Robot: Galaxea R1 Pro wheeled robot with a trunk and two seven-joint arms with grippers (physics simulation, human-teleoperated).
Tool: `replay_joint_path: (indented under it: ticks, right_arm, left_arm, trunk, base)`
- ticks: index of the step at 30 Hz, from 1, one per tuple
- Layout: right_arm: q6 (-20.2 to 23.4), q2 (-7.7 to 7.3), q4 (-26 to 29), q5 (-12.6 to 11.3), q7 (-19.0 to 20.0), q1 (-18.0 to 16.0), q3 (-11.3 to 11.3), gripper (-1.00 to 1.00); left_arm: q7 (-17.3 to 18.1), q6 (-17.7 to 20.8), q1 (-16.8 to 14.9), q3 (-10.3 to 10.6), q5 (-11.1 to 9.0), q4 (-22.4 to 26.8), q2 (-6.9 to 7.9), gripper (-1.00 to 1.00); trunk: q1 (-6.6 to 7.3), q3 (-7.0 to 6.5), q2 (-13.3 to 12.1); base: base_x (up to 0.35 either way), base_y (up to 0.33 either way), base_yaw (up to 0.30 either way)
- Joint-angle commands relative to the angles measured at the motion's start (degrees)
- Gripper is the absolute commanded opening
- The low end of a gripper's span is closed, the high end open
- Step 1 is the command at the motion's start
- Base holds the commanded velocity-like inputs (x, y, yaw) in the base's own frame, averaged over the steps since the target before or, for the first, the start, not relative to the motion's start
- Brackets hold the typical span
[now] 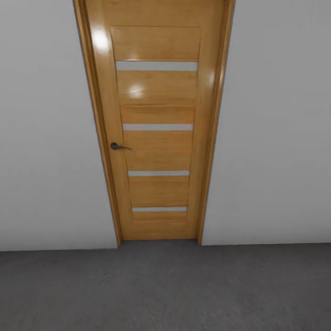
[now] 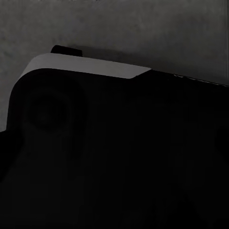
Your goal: Move the two storage containers from the living room to the garage. In the garage, place one container on the floor and stack the other container on top of it (either order is fine).
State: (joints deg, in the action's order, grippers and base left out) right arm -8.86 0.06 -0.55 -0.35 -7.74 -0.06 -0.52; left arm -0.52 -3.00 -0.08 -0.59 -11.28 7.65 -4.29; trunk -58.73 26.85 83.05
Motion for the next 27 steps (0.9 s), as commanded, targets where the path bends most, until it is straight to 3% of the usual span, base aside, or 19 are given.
replay_joint_path:
  ticks: [1,14,27]
  right_arm:
    - [-0.37,-0.02,-0.06,0.03,-0.01,-0.02,0.00,1.00]
    - [-0.45,-0.15,-0.05,0.80,0.72,-0.02,0.69,1.00]
    - [-0.55,-0.07,-0.05,0.95,0.71,-0.02,0.35,1.00]
  left_arm:
    - [-0.04,-0.15,-0.01,-0.03,-0.32,-0.01,-0.01,1.00]
    - [-0.01,-0.15,-0.01,0.01,-0.30,0.06,-0.01,1.00]
    - [-0.01,-0.08,-0.01,-0.03,-0.41,-0.01,0.02,1.00]
  trunk:
    - [0.00,0.04,0.02]
    - [0.00,0.04,0.02]
    - [0.00,0.04,0.02]
  base:
    - [0.000,0.000,-0.159]
    - [0.008,0.000,-0.019]
    - [0.280,0.000,0.000]
